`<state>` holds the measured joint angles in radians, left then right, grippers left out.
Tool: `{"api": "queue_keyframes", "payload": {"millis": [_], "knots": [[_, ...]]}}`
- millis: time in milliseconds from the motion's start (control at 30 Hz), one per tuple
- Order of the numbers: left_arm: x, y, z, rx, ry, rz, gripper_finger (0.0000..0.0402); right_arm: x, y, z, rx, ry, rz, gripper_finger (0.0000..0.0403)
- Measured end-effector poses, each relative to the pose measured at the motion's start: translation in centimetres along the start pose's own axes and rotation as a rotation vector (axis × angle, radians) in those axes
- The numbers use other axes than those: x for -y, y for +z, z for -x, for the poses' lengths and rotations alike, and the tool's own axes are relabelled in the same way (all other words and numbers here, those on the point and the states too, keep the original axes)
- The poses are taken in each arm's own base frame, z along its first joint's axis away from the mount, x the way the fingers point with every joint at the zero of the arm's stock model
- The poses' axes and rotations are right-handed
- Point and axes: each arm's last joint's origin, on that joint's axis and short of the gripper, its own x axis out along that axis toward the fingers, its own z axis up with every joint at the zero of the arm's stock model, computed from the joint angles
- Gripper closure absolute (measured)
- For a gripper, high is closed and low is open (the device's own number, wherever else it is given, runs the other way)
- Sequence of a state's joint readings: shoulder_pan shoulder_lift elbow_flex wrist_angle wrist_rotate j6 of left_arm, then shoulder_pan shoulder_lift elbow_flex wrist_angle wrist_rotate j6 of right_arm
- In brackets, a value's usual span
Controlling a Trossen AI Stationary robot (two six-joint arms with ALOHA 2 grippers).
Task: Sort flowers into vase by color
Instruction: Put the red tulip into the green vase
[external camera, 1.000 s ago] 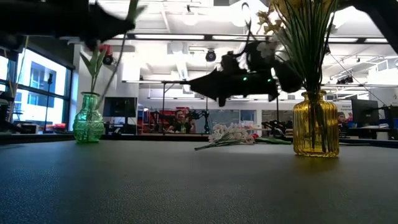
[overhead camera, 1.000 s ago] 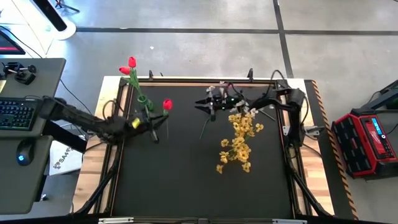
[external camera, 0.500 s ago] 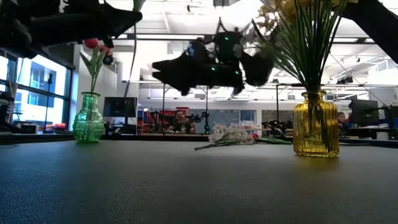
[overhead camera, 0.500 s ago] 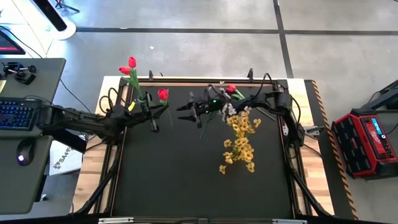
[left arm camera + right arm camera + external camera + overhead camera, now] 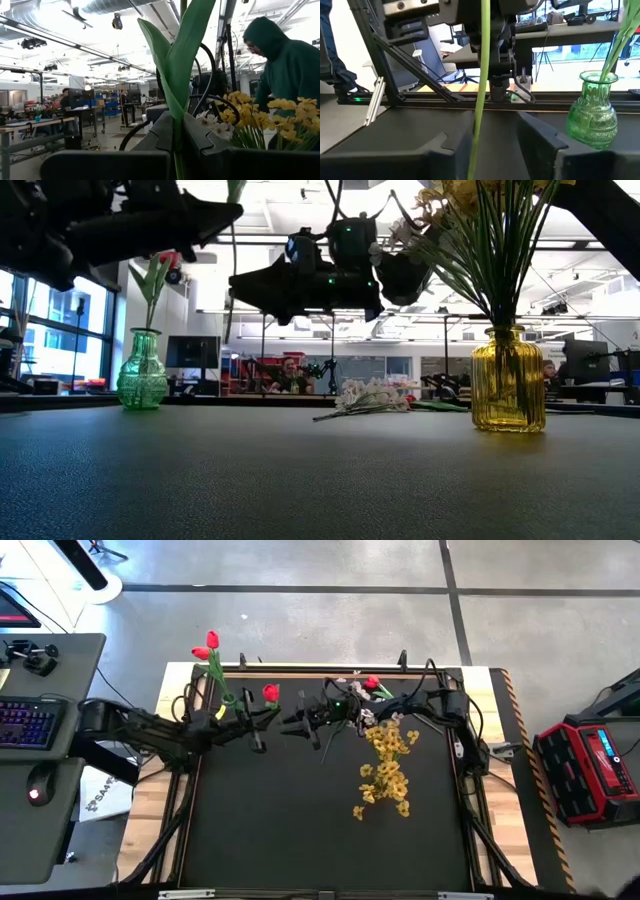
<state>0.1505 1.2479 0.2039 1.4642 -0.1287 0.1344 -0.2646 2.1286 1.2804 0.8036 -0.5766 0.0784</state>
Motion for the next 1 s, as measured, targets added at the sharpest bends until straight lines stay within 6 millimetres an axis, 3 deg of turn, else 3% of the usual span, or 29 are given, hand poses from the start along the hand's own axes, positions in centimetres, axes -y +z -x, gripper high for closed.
{"api": "queue_keyframes", "payload": {"millis": [167, 400, 767, 1000], "knots": [[0.3, -0.8, -1.2, -0.036, -0.005, -0.021, 0.04, -0.2, -0.1, -0.1, -0.008, 0.004, -0.004, 0.0309], [0.1, -1.1, -1.2, -0.089, 0.049, -0.019, 0.0382, -0.1, -0.9, -0.1, -0.078, -0.002, -0.041, 0.0394], [-0.1, -0.6, -0.1, -0.283, 0.058, -0.021, 0.0251, -0.3, -2.0, 0.4, -0.094, -0.049, -0.052, 0.0402], [-0.3, -0.9, 0.7, -0.404, 0.088, 0.071, 0.0234, -0.6, -2.6, 0.9, -0.067, -0.052, -0.064, 0.0402]]}}
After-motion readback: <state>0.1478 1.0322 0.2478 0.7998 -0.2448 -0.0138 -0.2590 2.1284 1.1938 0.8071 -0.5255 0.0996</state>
